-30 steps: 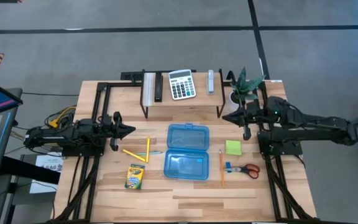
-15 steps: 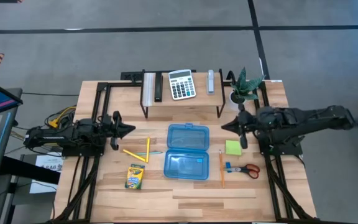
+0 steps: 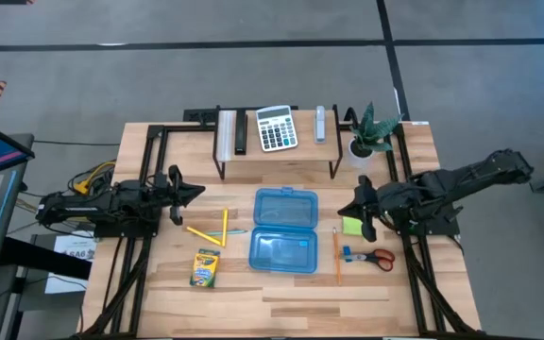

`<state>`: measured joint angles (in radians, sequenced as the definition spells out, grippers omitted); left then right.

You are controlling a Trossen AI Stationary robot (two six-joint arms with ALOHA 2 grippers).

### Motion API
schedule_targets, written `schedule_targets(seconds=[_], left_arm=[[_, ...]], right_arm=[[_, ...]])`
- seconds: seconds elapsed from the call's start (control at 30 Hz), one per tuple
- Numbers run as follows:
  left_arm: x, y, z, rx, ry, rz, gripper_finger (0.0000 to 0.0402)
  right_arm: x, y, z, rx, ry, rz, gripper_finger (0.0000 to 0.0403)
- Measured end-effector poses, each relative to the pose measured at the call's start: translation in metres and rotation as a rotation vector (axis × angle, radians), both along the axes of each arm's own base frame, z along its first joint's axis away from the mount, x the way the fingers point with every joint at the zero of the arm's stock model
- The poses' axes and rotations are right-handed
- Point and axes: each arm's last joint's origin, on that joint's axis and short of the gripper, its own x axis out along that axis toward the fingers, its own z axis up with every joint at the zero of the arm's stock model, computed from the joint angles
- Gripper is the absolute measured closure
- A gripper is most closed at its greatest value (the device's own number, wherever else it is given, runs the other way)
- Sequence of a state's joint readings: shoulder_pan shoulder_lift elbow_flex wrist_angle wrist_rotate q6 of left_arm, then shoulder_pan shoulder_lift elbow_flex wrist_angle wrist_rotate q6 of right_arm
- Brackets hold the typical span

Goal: Pack school essentials
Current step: Put the orange pencil into the supply box

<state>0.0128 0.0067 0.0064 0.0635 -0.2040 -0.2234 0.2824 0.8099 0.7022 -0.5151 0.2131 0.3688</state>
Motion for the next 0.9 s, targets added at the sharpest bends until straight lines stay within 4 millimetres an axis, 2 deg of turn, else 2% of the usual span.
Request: schedule_targets(seconds=[0.17,0.27,0.47,0.67,0.9], left_arm=[[0.000,0.001,0.001,0.015,-0.002,0.026,0.0401],[0.000,0.001,0.001,0.019,-0.002,0.044,0.0401],[0.000,0.001,0.001,0.028,0.000,0.046,0.0401],[0.000,0.001,0.001,0.035,0.002,0.046,0.0401],[0.000,0.001,0.001,0.035,0.003,0.046,0.0401]], right_arm=[[0.008,0.005,0.012,-0.084,0.102,-0.019,0.0374],[0.014,0.007,0.010,-0.092,0.159,-0.029,0.0374],[0.024,0.017,-0.006,-0.006,0.303,-0.026,0.0361],[0.026,0.032,-0.025,0.119,0.493,-0.013,0.0321],[0.031,0.047,-0.041,0.204,0.615,-0.071,0.0265]])
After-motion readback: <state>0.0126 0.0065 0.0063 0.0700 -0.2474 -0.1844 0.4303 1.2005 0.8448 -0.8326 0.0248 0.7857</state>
